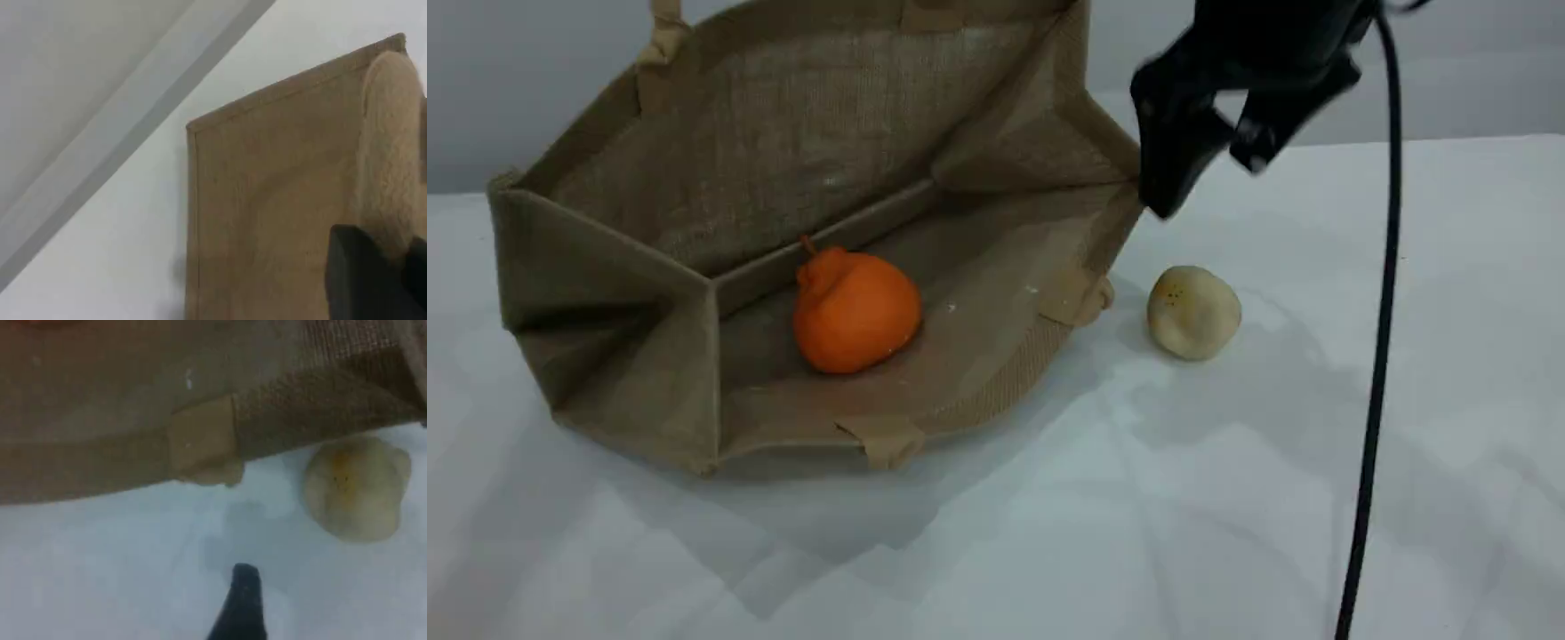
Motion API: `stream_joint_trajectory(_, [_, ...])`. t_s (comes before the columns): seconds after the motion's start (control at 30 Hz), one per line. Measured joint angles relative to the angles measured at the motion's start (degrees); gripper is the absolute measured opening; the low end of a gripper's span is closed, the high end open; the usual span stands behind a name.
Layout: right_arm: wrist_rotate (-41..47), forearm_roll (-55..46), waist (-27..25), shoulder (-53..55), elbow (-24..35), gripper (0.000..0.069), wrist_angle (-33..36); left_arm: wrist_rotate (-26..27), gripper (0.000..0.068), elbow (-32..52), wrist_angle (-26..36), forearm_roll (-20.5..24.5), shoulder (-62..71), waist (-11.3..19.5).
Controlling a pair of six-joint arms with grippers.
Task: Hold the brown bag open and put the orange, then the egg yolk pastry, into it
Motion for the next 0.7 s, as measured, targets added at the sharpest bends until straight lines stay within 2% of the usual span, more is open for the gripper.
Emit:
stream_joint_trajectory(0.33, [-0.65,-0.45,0.0,3.26,0.0,0.0584,-8.7,-0.31,0.0086,0.0,-0.01,0.0,0.0,0.0])
stream_joint_trajectory(0.7, [-0.88,-4.72,0.0,8.5,0.0,0.0584,-11.07,-0.31,0.0086,0.0,-0.01,0.0,0.0,0.0])
